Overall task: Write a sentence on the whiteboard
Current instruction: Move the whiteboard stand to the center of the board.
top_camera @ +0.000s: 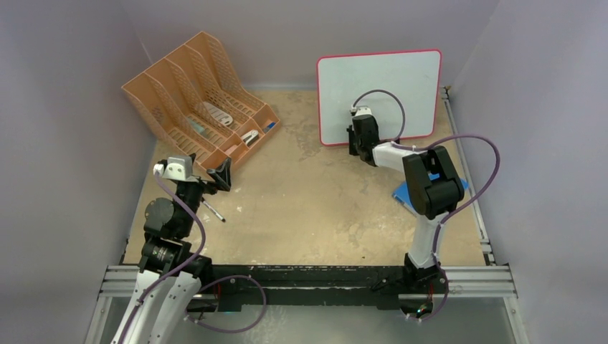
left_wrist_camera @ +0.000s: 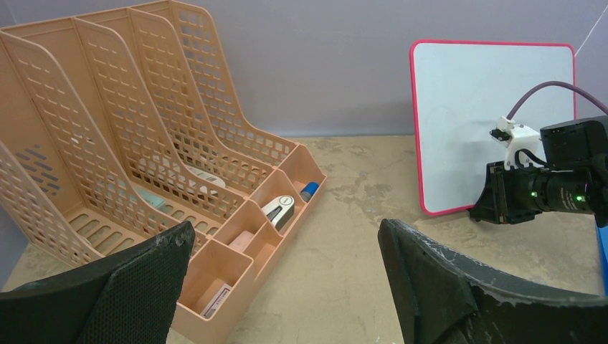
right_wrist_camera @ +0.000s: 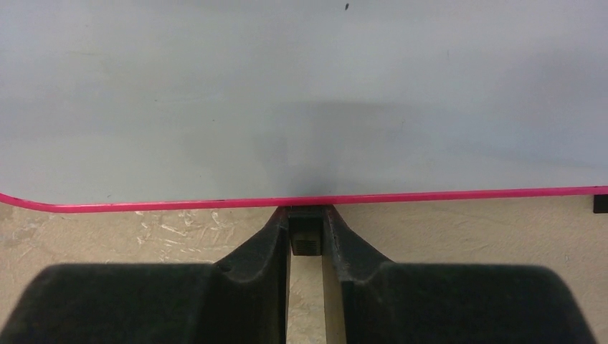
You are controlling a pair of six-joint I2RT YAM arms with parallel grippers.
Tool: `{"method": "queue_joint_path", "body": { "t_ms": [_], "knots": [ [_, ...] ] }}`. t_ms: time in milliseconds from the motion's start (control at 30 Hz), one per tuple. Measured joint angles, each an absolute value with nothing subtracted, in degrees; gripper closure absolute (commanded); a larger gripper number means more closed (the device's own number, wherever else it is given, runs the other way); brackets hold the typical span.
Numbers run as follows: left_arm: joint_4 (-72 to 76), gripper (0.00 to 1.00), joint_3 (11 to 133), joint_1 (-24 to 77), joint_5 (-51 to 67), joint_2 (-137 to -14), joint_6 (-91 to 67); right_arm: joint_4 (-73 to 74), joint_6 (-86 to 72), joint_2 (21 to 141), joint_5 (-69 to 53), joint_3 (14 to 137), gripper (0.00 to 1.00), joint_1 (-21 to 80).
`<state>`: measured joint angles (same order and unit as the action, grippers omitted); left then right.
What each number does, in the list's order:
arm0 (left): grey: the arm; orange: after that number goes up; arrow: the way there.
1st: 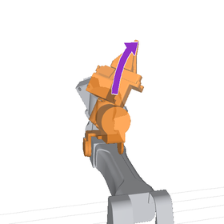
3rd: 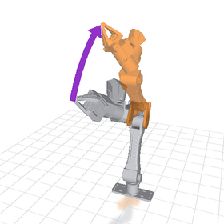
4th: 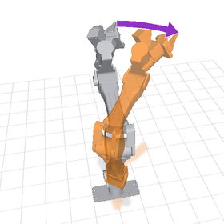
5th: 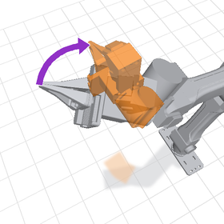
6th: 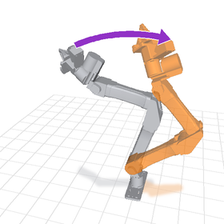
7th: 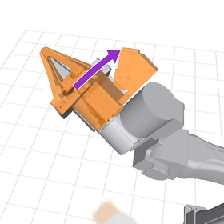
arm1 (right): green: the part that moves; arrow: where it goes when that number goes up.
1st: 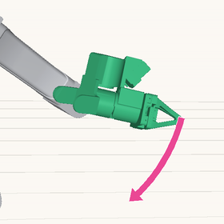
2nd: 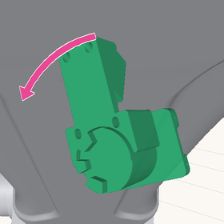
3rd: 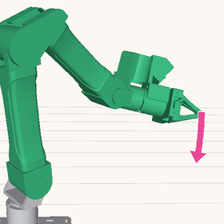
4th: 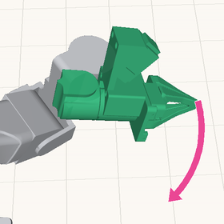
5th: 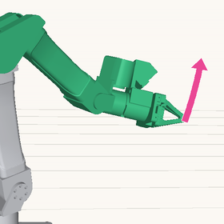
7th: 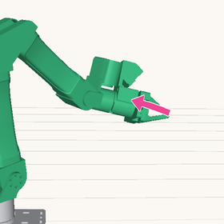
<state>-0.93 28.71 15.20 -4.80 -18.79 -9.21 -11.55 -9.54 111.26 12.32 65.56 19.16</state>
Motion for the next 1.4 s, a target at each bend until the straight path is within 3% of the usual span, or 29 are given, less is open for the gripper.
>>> {"method": "queue_joint_path", "body": {
  "t_ms": [367, 1167, 1400],
  "knots": [
    [-0.93, 0.02, 28.71, 15.46, -4.91, -17.82, -9.21, -9.80, -11.33, 107.61, 16.05, 61.80, 1.00, 25.41],
    [-1.17, 0.02, 28.71, 16.21, -6.81, -16.62, -9.28, -3.16, -31.88, 100.14, 26.65, 53.52, 1.00, 58.59],
    [-1.45, 0.03, 28.71, 16.27, -8.23, -16.43, -9.43, -2.28, -40.36, 100.07, 29.39, 52.58, 1.00, 62.26]
  ]
}}
